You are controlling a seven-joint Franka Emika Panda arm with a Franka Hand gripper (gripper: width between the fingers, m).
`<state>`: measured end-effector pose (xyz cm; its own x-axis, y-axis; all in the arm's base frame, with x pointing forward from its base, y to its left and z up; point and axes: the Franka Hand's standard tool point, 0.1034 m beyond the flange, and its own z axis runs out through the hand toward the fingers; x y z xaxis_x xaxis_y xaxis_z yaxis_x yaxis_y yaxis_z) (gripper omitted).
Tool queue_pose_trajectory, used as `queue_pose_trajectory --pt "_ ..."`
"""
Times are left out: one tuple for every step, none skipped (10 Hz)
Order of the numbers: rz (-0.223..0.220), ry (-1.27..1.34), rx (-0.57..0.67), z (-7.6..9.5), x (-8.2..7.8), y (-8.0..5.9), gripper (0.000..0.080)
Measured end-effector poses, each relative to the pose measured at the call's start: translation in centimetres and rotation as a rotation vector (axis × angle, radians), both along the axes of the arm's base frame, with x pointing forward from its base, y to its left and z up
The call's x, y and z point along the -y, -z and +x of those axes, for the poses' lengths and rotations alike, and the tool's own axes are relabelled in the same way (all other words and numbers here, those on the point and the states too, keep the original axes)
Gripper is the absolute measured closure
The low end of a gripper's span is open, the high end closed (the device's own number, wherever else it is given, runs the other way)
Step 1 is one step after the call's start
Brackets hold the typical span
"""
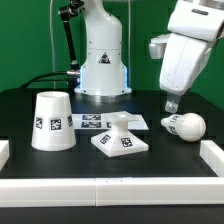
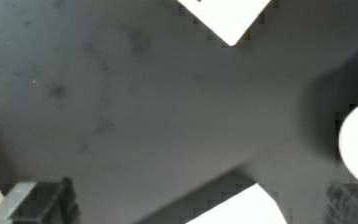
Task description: Assemble lamp
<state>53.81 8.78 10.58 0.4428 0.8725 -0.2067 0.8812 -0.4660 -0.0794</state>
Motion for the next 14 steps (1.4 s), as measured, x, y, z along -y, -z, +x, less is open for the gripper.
queue_pose_trajectory --pt "0.000 0.000 0.000 0.00 0.00 0.00 0.0100" --pt "0.000 0.000 0.000 0.00 0.00 0.00 0.0100" --pt "0.001 0.001 0.000 -0.01 -0.01 0.01 0.0100" --pt "0.001 0.001 -0.001 -0.05 -0.01 0.04 0.0100" --pt "0.001 0.001 -0.001 -0.05 -0.01 0.05 0.0100" --pt "0.001 0.001 -0.001 -0.06 0.00 0.05 0.0100" --pt "0.001 0.001 -0.001 -0.06 0.00 0.06 0.0100" --pt "0.001 0.001 -0.001 -0.06 0.00 0.06 0.0100" --pt "0.001 0.001 -0.001 -0.07 0.00 0.06 0.0100" --pt "0.001 0.001 -0.001 -0.07 0.00 0.06 0.0100" --pt "0.001 0.001 -0.001 -0.07 0.00 0.06 0.0100" --pt "0.001 0.001 -0.001 -0.07 0.00 0.06 0.0100" --pt "0.001 0.001 -0.001 -0.07 0.00 0.06 0.0100" --pt "0.001 0.001 -0.001 -0.07 0.00 0.06 0.0100"
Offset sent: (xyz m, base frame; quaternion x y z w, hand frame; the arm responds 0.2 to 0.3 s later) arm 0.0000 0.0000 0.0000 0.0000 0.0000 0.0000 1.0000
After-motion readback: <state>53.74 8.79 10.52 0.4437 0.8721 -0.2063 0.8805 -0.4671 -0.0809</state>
